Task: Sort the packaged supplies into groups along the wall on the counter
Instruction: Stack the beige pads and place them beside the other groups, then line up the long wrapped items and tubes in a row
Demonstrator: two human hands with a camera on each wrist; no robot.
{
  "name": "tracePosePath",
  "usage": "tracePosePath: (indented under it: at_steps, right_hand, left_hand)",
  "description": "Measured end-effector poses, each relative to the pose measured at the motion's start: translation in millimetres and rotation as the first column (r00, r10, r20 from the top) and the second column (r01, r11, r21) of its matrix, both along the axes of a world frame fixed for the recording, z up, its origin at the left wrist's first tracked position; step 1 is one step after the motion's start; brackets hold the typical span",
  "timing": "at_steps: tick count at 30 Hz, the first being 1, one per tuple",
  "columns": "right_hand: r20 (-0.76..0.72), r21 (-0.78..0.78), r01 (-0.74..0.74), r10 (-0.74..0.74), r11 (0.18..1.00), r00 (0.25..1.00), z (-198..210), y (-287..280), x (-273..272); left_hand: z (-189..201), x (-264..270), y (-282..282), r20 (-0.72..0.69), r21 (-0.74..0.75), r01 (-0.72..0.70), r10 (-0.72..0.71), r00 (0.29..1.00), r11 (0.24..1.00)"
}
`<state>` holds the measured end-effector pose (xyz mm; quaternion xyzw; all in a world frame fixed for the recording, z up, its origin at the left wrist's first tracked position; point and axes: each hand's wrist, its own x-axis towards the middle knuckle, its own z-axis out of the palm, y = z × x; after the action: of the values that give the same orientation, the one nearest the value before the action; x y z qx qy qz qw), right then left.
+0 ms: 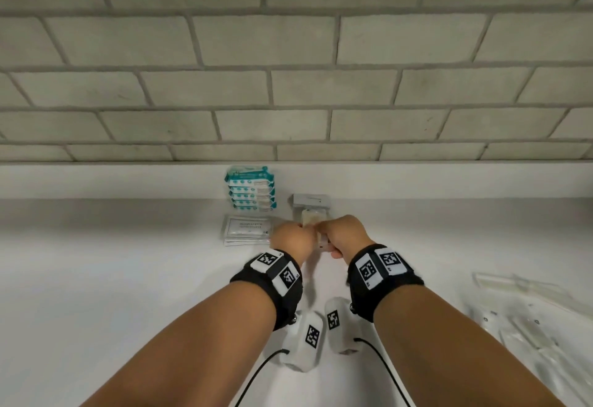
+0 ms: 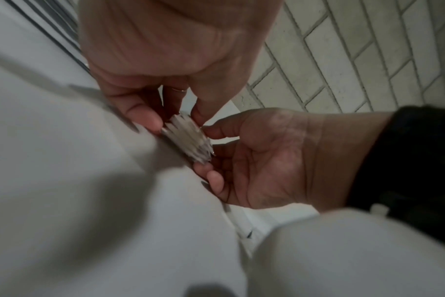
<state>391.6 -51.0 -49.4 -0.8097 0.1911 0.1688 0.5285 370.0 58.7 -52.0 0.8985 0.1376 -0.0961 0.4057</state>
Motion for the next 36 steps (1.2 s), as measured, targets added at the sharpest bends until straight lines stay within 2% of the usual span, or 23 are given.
tracePosePath:
  at_steps: [4,11,14,17,20,22,23,25,27,28,29,30,31,33,35,36]
  right_hand:
    - [0.000,-0.157,-0.023,0.023,0.987,1.000,-5.6,6.1,5.8]
    - [0.062,-0.188,-0.027,0.039,0.982,0.997,-3.0,3.8,0.6]
    - [0.052,-0.099,-0.027,0.032,0.995,0.998,12.3,-5.8,-5.3]
    - [0.096,-0.055,-0.034,0.039,0.998,0.995,45.4,-31.4,-19.2]
    - [0.139,-0.194,-0.146,0.175,0.970,0.975,79.3,-63.9,-46.0]
    - [0.075,-0.371,-0.232,0.278,0.899,0.958,90.5,-84.7,-65.1]
    - [0.013,-0.483,-0.297,0.346,0.824,0.938,92.7,-93.3,-75.4]
    - [-0.134,-0.653,-0.442,0.481,0.615,0.866,91.1,-107.2,-103.6]
    - [-0.287,-0.718,-0.573,0.582,0.395,0.761,82.6,-111.9,-136.2]
    - [-0.345,-0.707,-0.627,0.615,0.326,0.709,77.7,-111.7,-153.3]
    - [-0.374,-0.684,-0.666,0.640,0.299,0.671,71.8,-111.6,-168.4]
    - [-0.358,-0.663,-0.679,0.662,0.317,0.658,66.9,-112.8,-181.7]
    - [-0.301,-0.642,-0.662,0.667,0.387,0.682,63.9,-117.1,-193.1]
    - [-0.128,-0.600,-0.562,0.626,0.568,0.769,65.6,-135.2,-212.8]
    - [0.026,-0.598,-0.428,0.550,0.677,0.835,72.0,-164.3,-228.1]
    - [0.075,-0.600,-0.365,0.504,0.712,0.860,75.5,-181.6,-234.5]
  left_hand:
    - [-1.5,-2.8,-1.3,-0.007,0.023,-0.054,0.054,0.999,0.998]
    - [-0.5,-3.3,-3.8,-0.004,0.129,-0.027,0.028,1.000,0.991]
    - [4.3,-10.3,-0.7,0.003,-0.022,-0.142,0.142,0.990,0.990]
    - [12.2,-25.7,2.3,0.066,-0.169,-0.233,0.246,0.967,0.958]
    - [23.2,-48.2,3.8,0.148,-0.175,-0.235,0.262,0.954,0.956]
    - [30.6,-63.7,3.5,0.181,-0.158,-0.199,0.227,0.957,0.967]
    - [33.5,-69.4,2.5,0.189,-0.152,-0.177,0.205,0.960,0.972]
    - [38.4,-81.6,-4.3,0.186,-0.120,-0.109,0.130,0.974,0.987]
    - [38.9,-92.9,-15.0,0.158,-0.050,0.003,0.005,0.987,0.999]
    - [39.1,-98.9,-21.4,0.132,-0.002,0.083,-0.082,0.988,0.997]
    - [39.0,-105.6,-28.1,0.096,0.063,0.182,-0.188,0.978,0.981]
    - [37.6,-112.2,-34.9,0.041,0.139,0.302,-0.310,0.950,0.943]
    - [36.3,-119.2,-41.8,-0.031,0.226,0.425,-0.430,0.903,0.877]
    - [32.4,-131.6,-51.2,-0.172,0.372,0.618,-0.602,0.780,0.693]
    - [28.7,-141.9,-54.7,-0.266,0.452,0.709,-0.677,0.687,0.541]
    - [28.6,-146.5,-54.7,-0.273,0.479,0.717,-0.691,0.669,0.506]
